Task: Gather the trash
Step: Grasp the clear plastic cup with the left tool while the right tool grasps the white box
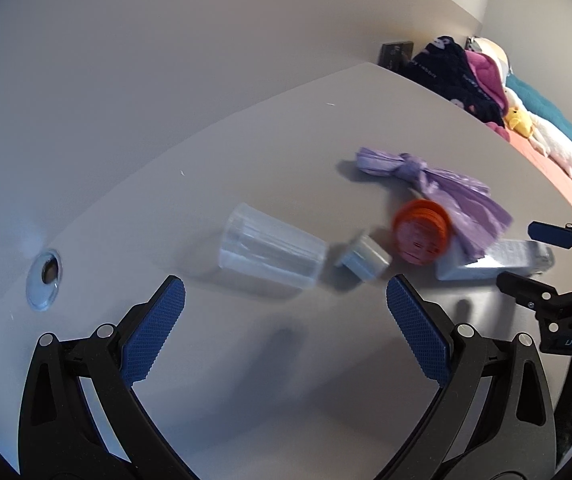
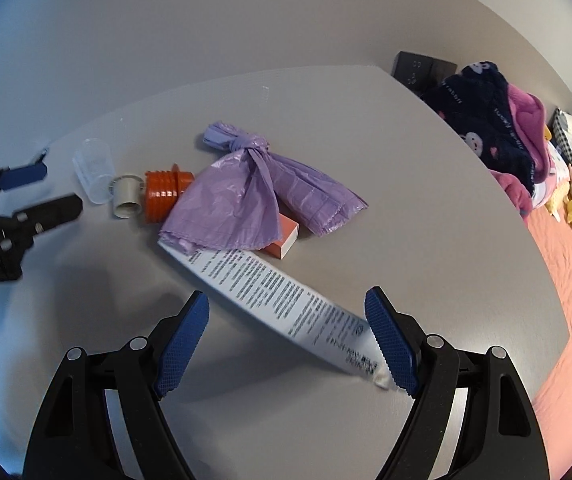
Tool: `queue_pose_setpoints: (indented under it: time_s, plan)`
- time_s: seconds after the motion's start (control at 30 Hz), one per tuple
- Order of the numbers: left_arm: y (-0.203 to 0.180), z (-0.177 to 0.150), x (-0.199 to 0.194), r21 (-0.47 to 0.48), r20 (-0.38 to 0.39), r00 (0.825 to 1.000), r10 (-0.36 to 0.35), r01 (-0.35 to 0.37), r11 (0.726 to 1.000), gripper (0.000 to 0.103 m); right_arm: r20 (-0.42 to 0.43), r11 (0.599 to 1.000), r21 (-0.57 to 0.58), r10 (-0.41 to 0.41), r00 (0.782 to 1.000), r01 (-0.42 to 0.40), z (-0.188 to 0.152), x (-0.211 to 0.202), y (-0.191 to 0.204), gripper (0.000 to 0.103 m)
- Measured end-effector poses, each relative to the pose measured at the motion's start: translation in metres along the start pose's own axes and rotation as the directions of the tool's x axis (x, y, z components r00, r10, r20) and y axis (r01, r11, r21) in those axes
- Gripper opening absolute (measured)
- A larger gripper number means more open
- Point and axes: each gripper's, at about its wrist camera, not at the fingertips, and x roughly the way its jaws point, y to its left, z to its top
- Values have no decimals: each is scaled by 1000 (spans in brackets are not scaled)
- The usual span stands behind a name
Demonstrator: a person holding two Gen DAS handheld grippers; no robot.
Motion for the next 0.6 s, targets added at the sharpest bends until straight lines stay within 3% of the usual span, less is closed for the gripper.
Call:
queue_pose_setpoints:
  time_s: [0.43, 0.6]
  plan:
    - [12, 11, 30, 70, -15, 1000, 5, -4, 998, 97, -45, 997, -60, 41, 998, -44, 6, 15, 9, 51]
    - [16, 10, 37, 82, -22, 1000, -10, 12, 997, 87, -49, 997, -37, 73, 996, -75, 4, 11, 11, 38]
